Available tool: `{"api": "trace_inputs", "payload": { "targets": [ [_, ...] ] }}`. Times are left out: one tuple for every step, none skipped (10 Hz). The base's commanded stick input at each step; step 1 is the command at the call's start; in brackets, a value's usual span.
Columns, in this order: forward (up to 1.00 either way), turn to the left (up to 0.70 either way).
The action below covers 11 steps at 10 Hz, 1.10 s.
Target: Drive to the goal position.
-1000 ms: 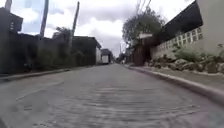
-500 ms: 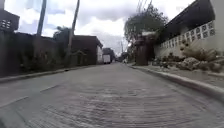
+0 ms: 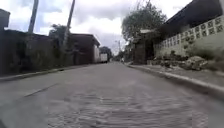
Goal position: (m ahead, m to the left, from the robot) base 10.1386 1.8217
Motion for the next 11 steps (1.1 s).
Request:
{"api": "trace_inputs", "payload": {
  "targets": [
    [1.0, -0.16],
    [1.0, 0.06],
    [1.0, 0.06],
    [1.0, 0.06],
    [1.0, 0.06],
    [1.0, 0.06],
    [1.0, 0.06],
    [1.0, 0.06],
    [1.0, 0.06],
    [1.0, 0.06],
    [1.0, 0.06]
  ]
}}
